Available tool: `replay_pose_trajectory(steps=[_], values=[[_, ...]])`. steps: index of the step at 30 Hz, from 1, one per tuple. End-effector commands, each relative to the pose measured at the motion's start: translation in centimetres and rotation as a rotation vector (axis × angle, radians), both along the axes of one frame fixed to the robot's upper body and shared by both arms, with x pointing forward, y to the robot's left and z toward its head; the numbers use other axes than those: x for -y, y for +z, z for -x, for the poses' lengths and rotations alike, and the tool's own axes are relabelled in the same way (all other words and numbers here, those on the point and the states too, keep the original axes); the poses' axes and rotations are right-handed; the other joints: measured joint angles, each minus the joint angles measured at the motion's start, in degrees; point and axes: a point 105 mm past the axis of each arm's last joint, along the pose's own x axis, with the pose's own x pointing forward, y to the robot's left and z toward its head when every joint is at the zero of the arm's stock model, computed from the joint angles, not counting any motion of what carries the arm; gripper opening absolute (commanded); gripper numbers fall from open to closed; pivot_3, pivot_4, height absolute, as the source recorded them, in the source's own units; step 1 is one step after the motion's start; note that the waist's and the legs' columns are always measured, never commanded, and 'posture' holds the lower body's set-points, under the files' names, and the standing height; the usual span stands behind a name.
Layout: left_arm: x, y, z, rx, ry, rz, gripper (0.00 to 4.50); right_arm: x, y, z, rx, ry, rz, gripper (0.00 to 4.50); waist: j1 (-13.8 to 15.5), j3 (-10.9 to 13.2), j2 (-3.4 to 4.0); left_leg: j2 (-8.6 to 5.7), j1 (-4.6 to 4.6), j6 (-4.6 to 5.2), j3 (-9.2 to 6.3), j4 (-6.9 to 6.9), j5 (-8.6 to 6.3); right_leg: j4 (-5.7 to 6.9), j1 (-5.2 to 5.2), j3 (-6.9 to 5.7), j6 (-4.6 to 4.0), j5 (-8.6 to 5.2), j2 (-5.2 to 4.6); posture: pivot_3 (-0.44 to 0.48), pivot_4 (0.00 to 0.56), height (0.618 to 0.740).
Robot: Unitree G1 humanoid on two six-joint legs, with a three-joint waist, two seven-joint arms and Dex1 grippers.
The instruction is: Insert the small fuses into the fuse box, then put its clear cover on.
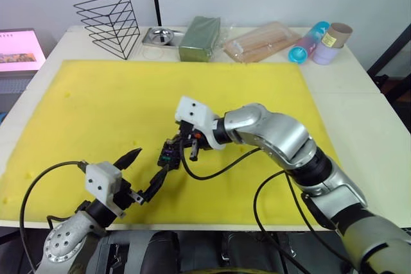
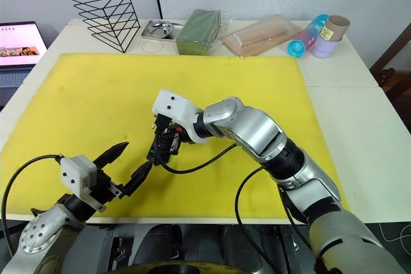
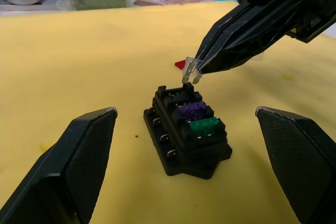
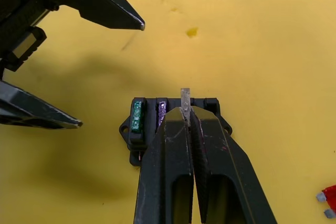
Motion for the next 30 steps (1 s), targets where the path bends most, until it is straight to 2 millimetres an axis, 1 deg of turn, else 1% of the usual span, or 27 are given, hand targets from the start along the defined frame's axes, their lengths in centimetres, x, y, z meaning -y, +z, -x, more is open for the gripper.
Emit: replay_pose_trajectory(steps=[1,14,30], values=[[0.1,0.9,0.2,0.034,0.001,0.024,4.50,-0.4,0.7,0.0,0.029,0.002,-0.015,0.03,0.00,0.00,0.00,0.00,0.00,0.00,0.00,0.00,0.00,0.00,0.00,0.00,0.00,0.00,0.00,0.000,0.150,0.740],[-0.2,0.8,0.4,0.034,0.014,0.015,4.50,-0.4,-0.3,0.1,0.008,-0.004,0.011,0.03,-0.02,0.00,0.00,0.00,0.00,0.00,0.00,0.00,0.00,0.00,0.00,0.00,0.00,0.00,0.00,0.000,0.150,0.740],[-0.3,0.8,0.4,0.041,0.007,0.007,4.50,-0.4,-0.7,-0.1,0.003,-0.032,0.012,0.03,0.00,0.00,0.00,0.00,0.00,0.00,0.00,-0.01,0.00,0.00,0.00,0.00,-0.01,0.00,0.00,0.000,0.150,0.740]])
